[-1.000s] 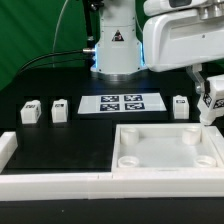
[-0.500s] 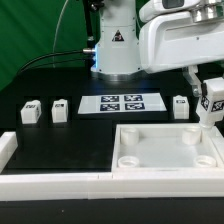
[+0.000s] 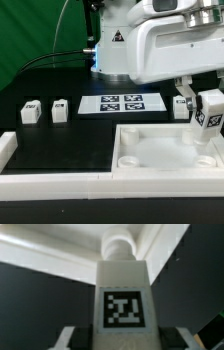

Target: Assemble one leg

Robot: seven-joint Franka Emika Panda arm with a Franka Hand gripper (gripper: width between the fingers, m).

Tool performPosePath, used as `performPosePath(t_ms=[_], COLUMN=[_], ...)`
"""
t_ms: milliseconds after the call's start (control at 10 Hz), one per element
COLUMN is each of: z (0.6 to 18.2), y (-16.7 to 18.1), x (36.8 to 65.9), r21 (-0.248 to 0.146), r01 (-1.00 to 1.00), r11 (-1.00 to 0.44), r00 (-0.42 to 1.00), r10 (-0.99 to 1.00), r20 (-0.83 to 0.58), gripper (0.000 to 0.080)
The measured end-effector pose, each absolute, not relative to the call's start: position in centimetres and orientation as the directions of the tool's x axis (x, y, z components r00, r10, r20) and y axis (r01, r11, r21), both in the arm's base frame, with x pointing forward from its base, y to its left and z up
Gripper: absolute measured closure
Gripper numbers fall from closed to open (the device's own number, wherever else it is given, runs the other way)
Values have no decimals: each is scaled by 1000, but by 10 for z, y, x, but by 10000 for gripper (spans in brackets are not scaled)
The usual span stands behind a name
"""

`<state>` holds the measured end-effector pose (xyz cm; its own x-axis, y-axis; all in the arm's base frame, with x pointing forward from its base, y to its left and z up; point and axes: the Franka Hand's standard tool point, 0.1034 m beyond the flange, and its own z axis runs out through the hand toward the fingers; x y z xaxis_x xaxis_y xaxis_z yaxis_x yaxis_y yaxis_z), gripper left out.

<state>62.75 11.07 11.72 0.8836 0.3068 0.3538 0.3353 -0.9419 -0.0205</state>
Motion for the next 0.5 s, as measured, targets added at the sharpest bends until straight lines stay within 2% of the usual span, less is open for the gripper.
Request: performPosePath(t_ms=[300, 500], z=[117, 114], y=[108, 106], x=[631, 627], r21=[3, 2], r01=[336, 335], r11=[-942, -942], r00=[856, 860], r10=[306, 306], r20=[416, 408], gripper=[506, 506])
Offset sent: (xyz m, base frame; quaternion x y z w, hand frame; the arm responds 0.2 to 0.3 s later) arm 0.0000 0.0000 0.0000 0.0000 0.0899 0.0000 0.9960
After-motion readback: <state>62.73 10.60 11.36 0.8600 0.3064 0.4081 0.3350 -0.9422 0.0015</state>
